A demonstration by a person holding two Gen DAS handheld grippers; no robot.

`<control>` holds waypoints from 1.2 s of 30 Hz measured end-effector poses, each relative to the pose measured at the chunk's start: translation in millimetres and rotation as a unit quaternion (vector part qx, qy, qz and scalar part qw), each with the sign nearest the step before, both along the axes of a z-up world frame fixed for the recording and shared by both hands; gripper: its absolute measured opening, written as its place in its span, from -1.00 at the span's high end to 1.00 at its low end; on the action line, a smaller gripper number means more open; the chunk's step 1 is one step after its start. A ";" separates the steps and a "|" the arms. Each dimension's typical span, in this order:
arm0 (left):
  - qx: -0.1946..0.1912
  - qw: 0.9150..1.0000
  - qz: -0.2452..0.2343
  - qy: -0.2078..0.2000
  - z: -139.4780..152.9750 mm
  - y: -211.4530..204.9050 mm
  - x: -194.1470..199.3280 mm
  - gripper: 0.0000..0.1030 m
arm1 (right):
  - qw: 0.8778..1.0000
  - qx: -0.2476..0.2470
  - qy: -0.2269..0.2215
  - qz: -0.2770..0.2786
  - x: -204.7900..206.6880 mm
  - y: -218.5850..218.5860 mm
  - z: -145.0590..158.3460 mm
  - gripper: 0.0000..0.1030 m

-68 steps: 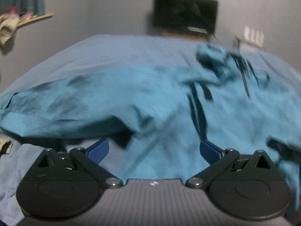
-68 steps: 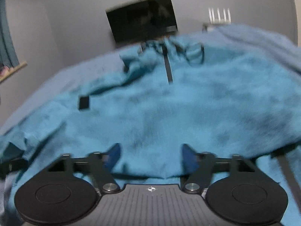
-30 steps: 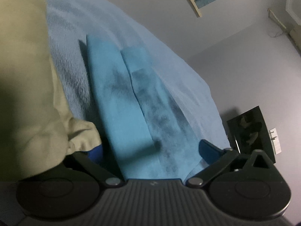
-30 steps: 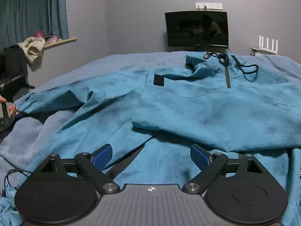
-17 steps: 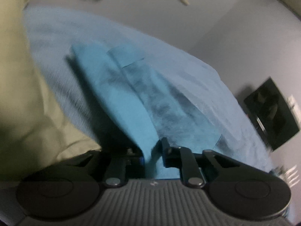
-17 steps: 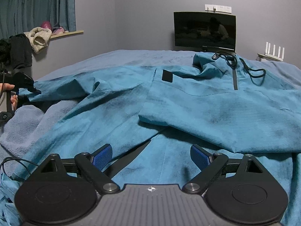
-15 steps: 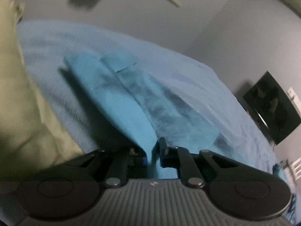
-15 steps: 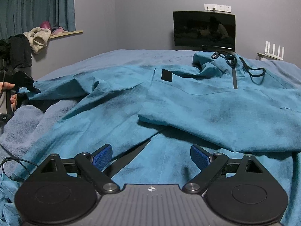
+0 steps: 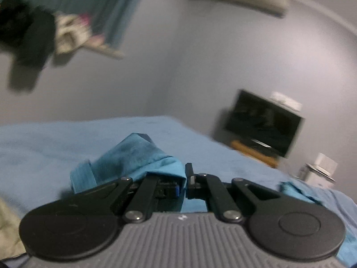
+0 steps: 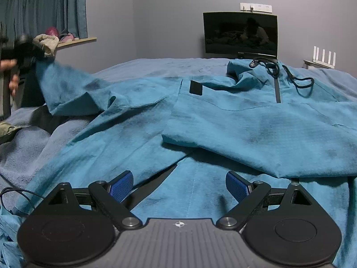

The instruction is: Fold large clothes

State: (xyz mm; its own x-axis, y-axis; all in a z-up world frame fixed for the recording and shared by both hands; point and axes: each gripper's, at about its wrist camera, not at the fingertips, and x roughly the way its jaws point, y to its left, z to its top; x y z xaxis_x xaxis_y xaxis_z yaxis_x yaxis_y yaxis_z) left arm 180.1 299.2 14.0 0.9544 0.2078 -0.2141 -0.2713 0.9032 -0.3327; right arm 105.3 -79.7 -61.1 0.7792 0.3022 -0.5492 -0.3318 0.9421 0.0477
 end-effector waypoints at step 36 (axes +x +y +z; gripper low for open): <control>0.028 0.972 -0.167 0.163 -10.6 -144.2 -72.1 -0.52 | 0.992 -0.048 -0.108 0.049 -1.9 49.0 66.2 -0.67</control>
State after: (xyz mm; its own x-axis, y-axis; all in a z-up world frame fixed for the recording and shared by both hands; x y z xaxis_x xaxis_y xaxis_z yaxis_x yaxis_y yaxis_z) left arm 108.0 155.0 3.4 0.8535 -0.0828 -0.5145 -0.0424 0.9730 -0.2268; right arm 103.5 -30.7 5.1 0.8513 0.3362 -0.4028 -0.4140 0.9021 -0.1220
